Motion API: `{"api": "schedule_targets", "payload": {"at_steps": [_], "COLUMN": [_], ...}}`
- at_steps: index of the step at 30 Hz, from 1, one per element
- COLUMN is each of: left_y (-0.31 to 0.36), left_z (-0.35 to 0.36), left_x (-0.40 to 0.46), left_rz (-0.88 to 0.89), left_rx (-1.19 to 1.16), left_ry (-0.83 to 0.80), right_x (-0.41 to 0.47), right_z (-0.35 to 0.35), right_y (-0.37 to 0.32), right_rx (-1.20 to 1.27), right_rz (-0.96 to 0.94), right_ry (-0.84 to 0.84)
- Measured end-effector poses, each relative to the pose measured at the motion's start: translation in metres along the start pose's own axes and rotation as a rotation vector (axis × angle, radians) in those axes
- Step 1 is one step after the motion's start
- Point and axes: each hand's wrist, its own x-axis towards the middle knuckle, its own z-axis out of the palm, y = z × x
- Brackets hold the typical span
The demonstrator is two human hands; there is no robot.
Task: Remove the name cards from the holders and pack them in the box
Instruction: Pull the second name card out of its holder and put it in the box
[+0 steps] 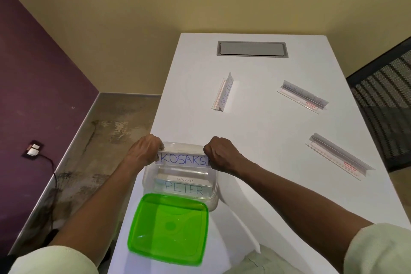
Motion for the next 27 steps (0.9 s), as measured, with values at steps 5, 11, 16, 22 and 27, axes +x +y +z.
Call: {"api": "schedule_targets", "payload": {"at_steps": [5,11,16,22,27], "left_y": [0.003,0.013,0.016,0.017,0.022], "left_z": [0.0,0.005,0.017,0.031,0.036], "left_x": [0.005,0.005,0.002,0.003,0.002], "left_rz": [0.041,0.117,0.172,0.169,0.158], "left_rx": [0.055,0.258,0.422,0.357,0.244], "left_ry": [0.021,0.062,0.042,0.009,0.031], "right_x": [-0.002,0.004,0.007,0.013,0.012], "right_z": [0.011,0.023,0.026,0.039,0.041], "right_y": [-0.001,0.002,-0.003,-0.009,-0.015], "right_rx": [0.038,0.018,-0.057,-0.213,-0.272], "right_rz": [-0.016,-0.037,-0.086,-0.104,-0.111], "right_ry": [0.001,-0.073,-0.119,-0.189,-0.181]}}
